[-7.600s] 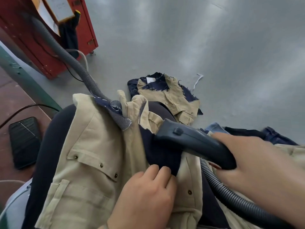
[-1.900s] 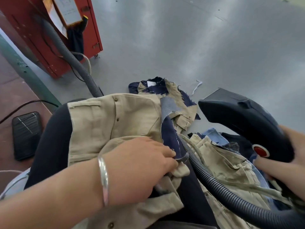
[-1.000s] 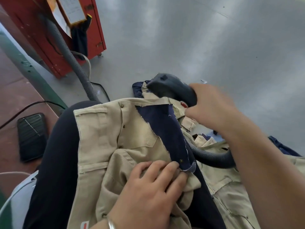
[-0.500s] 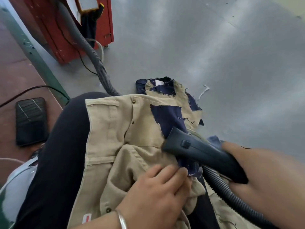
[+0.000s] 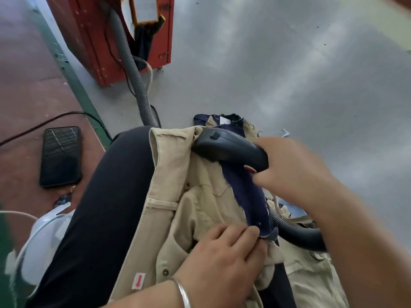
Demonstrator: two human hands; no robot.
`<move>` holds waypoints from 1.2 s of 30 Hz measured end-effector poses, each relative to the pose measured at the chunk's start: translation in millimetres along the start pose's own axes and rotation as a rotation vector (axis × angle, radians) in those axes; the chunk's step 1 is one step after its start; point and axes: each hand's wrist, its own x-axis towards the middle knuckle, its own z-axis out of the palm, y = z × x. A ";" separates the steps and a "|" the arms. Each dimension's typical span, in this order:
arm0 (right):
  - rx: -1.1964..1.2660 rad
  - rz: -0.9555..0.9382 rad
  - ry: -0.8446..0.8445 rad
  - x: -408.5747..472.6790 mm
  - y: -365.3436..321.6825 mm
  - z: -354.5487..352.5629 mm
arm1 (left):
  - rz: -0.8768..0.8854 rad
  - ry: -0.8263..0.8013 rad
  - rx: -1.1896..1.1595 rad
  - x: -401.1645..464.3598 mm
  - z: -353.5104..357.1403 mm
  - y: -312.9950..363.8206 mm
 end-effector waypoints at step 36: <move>0.570 0.203 -0.160 -70.7 96.0 26.7 | -0.044 -0.266 -0.028 11.5 -6.9 -0.4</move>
